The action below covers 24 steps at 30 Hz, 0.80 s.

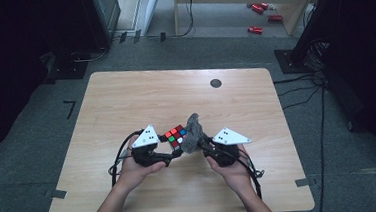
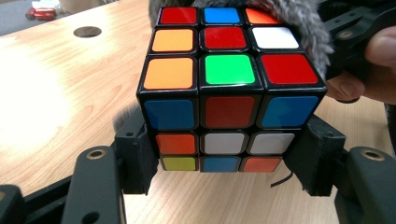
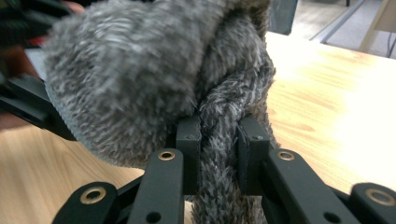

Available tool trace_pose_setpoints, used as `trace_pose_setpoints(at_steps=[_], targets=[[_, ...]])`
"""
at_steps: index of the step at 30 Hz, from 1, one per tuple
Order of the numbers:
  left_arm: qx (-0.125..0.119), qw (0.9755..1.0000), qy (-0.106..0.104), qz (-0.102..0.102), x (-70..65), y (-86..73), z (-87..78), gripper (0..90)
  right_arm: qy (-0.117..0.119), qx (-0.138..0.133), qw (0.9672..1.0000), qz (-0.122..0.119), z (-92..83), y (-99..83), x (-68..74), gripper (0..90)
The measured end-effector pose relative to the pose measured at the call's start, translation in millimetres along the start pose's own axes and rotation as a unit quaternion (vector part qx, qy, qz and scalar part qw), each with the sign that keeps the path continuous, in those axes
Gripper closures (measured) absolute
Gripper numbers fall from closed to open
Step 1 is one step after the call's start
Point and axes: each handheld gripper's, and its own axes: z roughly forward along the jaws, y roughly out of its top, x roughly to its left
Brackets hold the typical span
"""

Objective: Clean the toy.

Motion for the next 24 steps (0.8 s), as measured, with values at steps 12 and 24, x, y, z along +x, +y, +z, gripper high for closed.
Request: trace_pose_setpoints(at_steps=[12, 24], targets=[[0.021, 0.9993, -0.023, 0.019, -9.2, -1.1, 10.3, 35.2, -0.032, -0.024, 0.9983, -0.042, -11.6, 10.3, 4.6, 76.1], [-0.011, 0.9996, -0.026, -0.005, 0.7, 0.7, -2.6, 35.2, -0.011, 0.024, 0.999, -0.037, 1.6, 1.0, 6.8, 76.7]])
